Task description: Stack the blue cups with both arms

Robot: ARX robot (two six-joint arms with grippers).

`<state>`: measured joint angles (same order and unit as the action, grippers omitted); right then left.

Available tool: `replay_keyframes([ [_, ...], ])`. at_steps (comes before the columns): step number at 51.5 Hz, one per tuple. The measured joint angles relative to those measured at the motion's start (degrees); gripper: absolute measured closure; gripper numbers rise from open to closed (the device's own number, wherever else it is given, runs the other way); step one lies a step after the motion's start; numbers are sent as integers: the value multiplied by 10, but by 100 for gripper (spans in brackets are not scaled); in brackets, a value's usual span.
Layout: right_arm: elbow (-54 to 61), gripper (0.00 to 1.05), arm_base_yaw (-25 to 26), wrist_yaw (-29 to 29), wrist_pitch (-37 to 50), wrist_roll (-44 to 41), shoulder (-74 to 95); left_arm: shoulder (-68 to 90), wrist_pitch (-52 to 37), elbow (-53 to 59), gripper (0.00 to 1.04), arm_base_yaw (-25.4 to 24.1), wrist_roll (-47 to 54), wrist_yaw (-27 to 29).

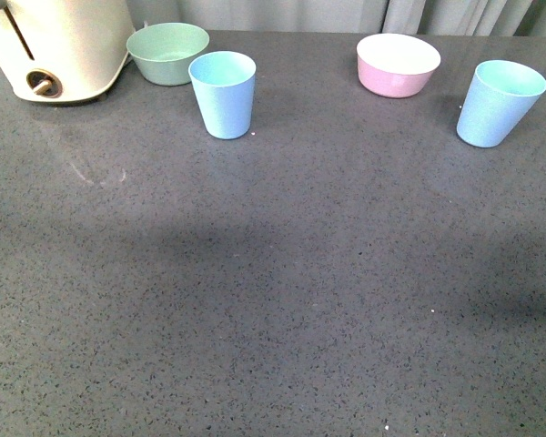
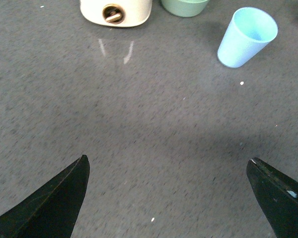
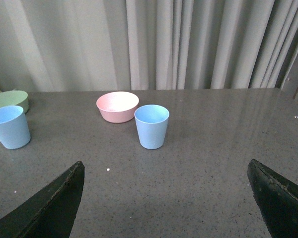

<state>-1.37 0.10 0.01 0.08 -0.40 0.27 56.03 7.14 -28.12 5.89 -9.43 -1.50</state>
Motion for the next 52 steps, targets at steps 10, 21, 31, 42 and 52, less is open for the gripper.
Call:
replay_keyframes([
  [10, 0, 9, 0, 0, 0, 0, 0, 252, -57, -159, 9, 62, -42, 35],
  [21, 0, 9, 0, 0, 0, 0, 0, 431, -37, -322, 9, 109, -69, 73],
  [31, 0, 9, 0, 0, 0, 0, 0, 558, 6, -447, 9, 121, -75, 99],
  [42, 0, 9, 0, 0, 0, 0, 0, 633, 42, -544, 9, 129, -77, 109],
  [52, 0, 9, 0, 0, 0, 0, 0, 686, 79, -628, 9, 137, -79, 119],
])
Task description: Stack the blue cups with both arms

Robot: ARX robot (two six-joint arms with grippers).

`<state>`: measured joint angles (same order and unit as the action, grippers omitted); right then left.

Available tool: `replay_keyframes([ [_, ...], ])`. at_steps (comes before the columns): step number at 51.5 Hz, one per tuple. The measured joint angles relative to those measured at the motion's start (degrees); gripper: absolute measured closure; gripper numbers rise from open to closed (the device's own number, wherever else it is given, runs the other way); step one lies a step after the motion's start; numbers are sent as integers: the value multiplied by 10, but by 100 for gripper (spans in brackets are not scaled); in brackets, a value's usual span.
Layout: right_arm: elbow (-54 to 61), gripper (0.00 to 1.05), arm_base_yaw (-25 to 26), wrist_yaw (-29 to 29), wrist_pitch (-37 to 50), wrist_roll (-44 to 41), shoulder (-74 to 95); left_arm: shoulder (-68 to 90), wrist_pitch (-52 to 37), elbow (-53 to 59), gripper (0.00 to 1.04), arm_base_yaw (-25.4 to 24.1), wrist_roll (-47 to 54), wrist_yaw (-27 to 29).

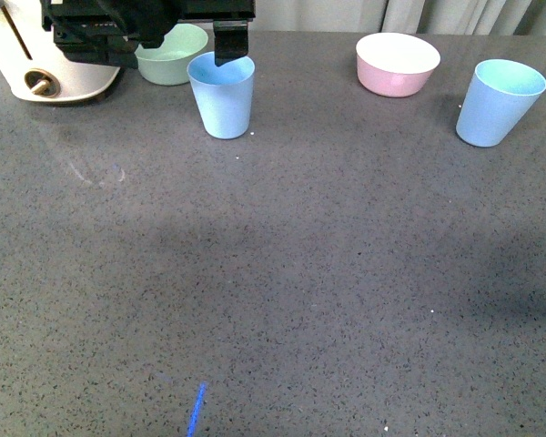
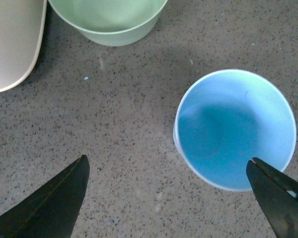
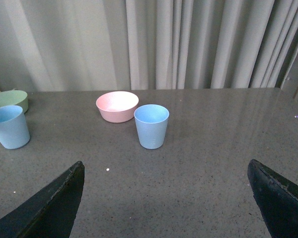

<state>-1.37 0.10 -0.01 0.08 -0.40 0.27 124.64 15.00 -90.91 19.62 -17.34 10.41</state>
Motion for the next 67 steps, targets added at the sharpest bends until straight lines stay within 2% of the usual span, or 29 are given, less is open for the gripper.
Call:
replay_keyframes([
  [13, 0, 9, 0, 0, 0, 0, 0, 61, 44, -85, 9, 8, -2, 9],
  [30, 0, 9, 0, 0, 0, 0, 0, 102, 82, -133, 11, 13, -3, 20],
  [49, 0, 9, 0, 0, 0, 0, 0, 119, 108, -150, 58, 24, -8, 14],
  [52, 0, 9, 0, 0, 0, 0, 0, 120, 115, -155, 71, 26, -11, 11],
  [59, 0, 9, 0, 0, 0, 0, 0, 120, 124, -164, 90, 28, -14, 11],
  [62, 0, 9, 0, 0, 0, 0, 0, 120, 134, -168, 102, 29, -15, 11],
  [67, 0, 9, 0, 0, 0, 0, 0, 118, 144, -169, 103, 30, -20, 10],
])
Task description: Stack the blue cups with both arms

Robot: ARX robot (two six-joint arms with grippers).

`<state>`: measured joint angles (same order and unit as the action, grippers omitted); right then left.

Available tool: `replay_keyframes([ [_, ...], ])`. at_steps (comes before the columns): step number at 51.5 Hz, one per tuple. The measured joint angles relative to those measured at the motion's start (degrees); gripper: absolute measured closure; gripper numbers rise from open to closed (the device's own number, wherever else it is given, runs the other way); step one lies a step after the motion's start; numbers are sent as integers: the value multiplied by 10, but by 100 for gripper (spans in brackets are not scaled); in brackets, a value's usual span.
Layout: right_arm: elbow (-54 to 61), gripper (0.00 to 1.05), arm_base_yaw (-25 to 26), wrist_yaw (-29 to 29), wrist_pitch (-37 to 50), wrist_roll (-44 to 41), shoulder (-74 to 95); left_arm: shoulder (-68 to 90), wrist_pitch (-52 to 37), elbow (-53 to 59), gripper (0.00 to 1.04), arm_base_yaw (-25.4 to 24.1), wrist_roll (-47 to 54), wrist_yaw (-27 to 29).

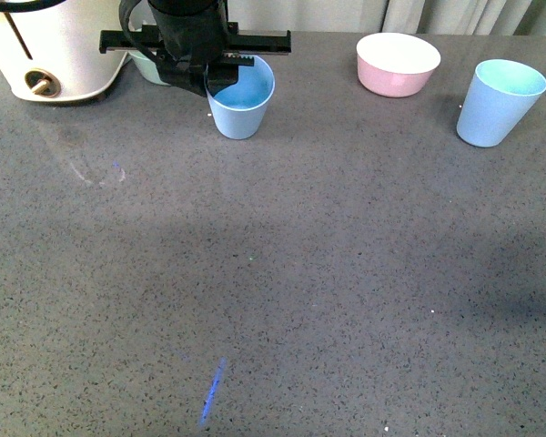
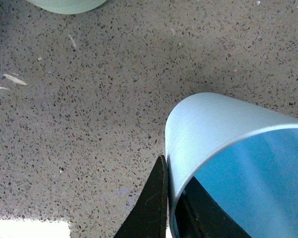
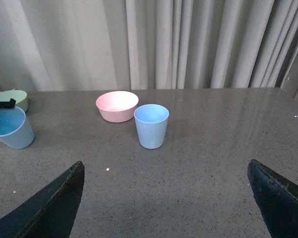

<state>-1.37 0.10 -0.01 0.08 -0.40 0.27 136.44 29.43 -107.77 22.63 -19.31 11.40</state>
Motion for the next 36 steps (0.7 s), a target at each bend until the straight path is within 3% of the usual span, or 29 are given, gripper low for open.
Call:
replay_keyframes([
  [20, 0, 9, 0, 0, 0, 0, 0, -83, 24, 58, 103, 33, -26, -41],
  [36, 0, 9, 0, 0, 0, 0, 0, -194, -13, 212, 103, 116, -54, -59],
])
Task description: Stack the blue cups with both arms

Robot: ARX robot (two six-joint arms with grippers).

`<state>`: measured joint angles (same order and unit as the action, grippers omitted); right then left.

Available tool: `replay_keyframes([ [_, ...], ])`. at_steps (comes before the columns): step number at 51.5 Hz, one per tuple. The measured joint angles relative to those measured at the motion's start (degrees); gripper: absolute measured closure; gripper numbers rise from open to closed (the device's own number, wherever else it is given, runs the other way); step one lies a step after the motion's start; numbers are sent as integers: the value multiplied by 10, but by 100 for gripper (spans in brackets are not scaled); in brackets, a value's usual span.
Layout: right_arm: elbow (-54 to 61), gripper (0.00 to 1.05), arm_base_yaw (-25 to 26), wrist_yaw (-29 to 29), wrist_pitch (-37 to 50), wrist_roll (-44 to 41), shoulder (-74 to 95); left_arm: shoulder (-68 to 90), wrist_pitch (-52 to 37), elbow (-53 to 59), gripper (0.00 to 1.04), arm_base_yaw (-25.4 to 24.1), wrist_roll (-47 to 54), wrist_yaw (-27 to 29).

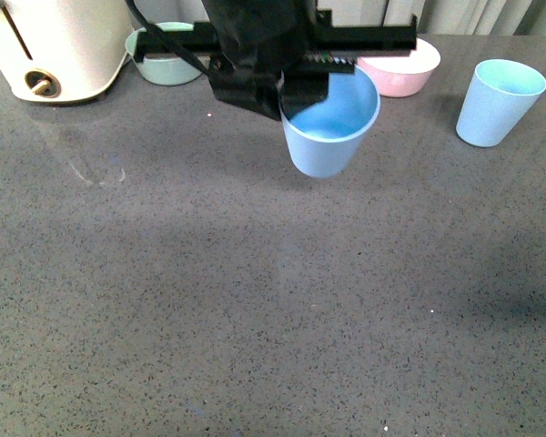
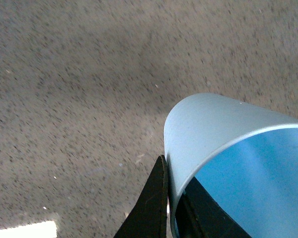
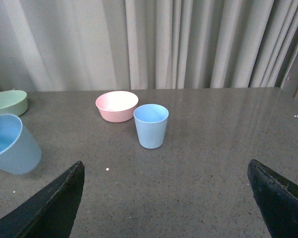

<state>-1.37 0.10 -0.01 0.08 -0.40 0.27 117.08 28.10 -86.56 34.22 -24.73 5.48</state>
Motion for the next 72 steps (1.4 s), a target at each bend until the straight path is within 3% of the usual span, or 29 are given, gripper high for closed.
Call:
replay_keyframes([
  [11, 0, 9, 0, 0, 0, 0, 0, -2, -7, 38, 103, 30, -15, -1],
  [52, 0, 9, 0, 0, 0, 0, 0, 80, 9, -19, 102, 33, -26, 4],
  [72, 0, 9, 0, 0, 0, 0, 0, 59, -19, -8, 30, 28, -31, -22],
])
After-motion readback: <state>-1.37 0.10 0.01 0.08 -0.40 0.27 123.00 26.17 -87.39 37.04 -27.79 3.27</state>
